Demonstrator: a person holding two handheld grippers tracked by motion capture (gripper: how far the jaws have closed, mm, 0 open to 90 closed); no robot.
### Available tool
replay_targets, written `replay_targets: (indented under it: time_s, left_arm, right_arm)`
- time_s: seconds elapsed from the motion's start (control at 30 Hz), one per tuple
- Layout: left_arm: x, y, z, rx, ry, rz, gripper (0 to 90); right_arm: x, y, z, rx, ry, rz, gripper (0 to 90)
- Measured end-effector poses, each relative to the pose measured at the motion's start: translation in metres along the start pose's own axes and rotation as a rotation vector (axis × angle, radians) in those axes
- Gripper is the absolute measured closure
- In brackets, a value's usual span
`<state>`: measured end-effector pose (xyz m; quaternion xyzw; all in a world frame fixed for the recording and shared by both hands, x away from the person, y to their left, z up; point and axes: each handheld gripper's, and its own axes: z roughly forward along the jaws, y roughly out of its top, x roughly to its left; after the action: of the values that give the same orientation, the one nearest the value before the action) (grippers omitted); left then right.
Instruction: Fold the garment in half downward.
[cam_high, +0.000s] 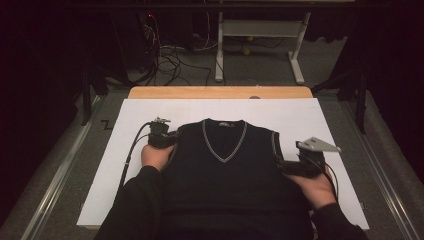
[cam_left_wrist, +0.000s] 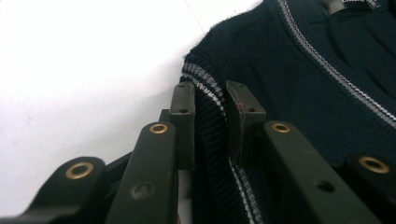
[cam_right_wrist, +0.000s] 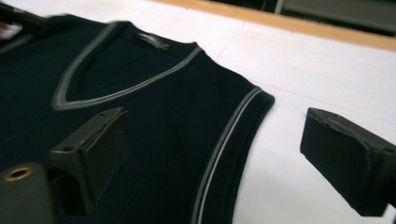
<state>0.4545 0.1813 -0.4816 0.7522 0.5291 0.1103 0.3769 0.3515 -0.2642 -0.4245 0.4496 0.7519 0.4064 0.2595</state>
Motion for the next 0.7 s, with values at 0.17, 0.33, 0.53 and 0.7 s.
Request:
replay_targets:
  time_s: [0.17,0.33,0.53,0.7]
  left_arm:
    - [-0.001,-0.001,-0.001,-0.004,0.010,0.009,71.0]
    - [0.002,-0.002,-0.001,-0.006,-0.016,-0.012,71.0]
    - [0.003,-0.002,-0.001,-0.006,-0.025,-0.019,71.0]
    - [0.002,-0.002,-0.001,-0.006,-0.024,-0.018,71.0]
  right_arm:
    - [-0.014,0.016,0.050,0.109,-0.032,0.061,16.5]
    - [-0.025,0.017,0.084,0.202,-0.061,0.095,26.1]
    - [-0.034,0.015,0.103,0.266,-0.109,0.139,27.7]
    - [-0.029,0.020,0.108,0.277,-0.113,0.109,43.0]
